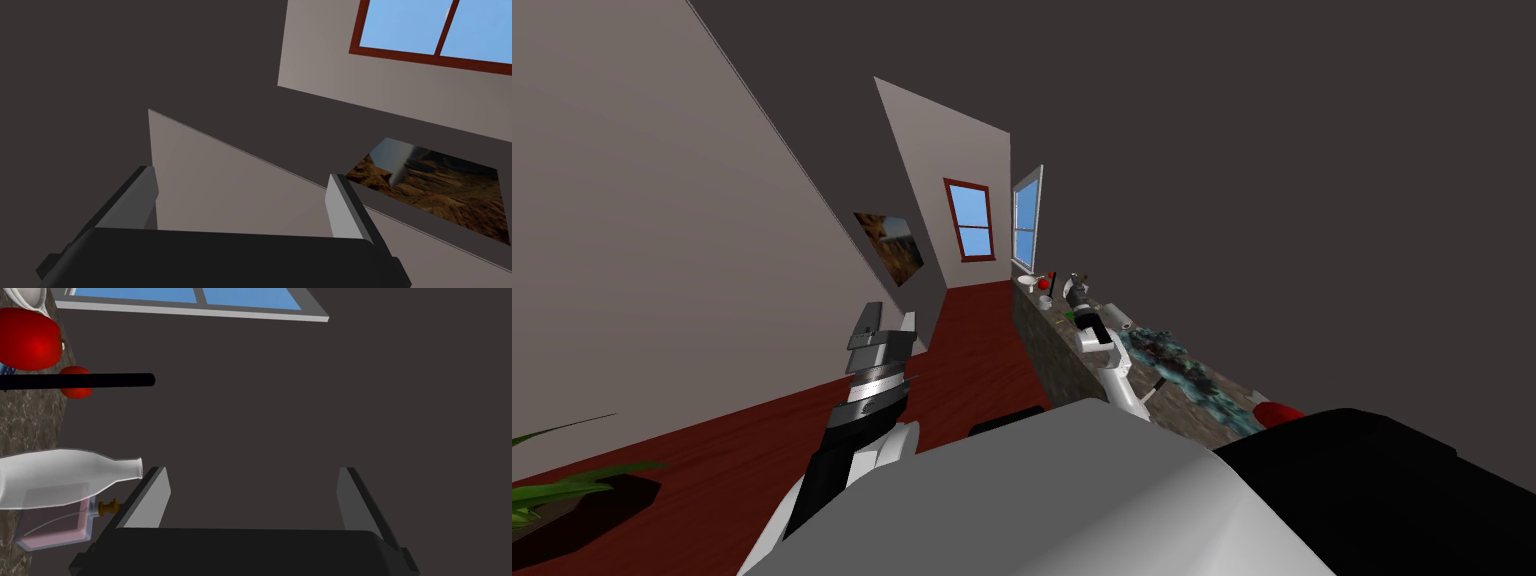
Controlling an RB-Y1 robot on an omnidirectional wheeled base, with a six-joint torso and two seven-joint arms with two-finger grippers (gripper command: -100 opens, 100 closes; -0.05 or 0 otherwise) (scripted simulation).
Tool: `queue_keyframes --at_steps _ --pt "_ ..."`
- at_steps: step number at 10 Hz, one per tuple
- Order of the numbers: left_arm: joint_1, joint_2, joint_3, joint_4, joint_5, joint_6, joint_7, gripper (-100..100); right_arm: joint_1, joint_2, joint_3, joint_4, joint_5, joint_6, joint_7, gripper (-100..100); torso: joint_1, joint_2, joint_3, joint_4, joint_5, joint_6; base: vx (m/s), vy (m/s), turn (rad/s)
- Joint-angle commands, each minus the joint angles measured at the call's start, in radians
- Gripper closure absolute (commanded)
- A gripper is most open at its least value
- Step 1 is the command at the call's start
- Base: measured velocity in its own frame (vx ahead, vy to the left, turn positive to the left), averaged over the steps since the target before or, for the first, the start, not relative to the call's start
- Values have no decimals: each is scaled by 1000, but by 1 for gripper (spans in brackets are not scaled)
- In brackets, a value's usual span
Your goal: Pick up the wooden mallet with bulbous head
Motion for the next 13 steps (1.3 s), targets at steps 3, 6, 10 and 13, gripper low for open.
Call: queue_keyframes --at_steps 3,6,10,13 --pt "0 0 0 0 0 0 0 0 -48 -5 -20 31 4 84 -14 -100 0 0 0 0 0 0 0 19 6" --pt "0 0 0 0 0 0 0 0 -96 -9 -41 67 8 156 -28 -100 1 0 0 0 0 0 4 25 6" --pt "0 0 0 0 0 0 0 0 -193 -17 -83 144 16 270 -61 -100 0 0 0 0 0 0 6 20 7" --pt "0 0 0 0 0 0 0 0 -237 -21 -105 185 21 346 -79 -100 0 0 0 0 0 0 8 17 7"
